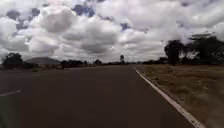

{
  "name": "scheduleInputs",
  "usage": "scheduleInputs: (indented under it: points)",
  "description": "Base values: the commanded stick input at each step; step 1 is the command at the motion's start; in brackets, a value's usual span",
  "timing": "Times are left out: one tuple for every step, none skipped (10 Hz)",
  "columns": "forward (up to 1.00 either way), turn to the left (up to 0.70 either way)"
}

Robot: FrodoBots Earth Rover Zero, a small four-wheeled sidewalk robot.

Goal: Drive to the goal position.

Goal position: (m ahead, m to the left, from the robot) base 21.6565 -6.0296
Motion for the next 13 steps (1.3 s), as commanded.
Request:
scheduleInputs:
  points:
    - [0.84,0.0]
    - [0.85,0.0]
    - [0.85,0.0]
    - [0.85,0.0]
    - [0.85,-0.02]
    - [0.85,-0.11]
    - [0.85,-0.2]
    - [0.85,-0.29]
    - [0.85,-0.34]
    - [0.85,-0.34]
    - [0.85,-0.25]
    - [0.85,-0.09]
    - [0.85,0.0]
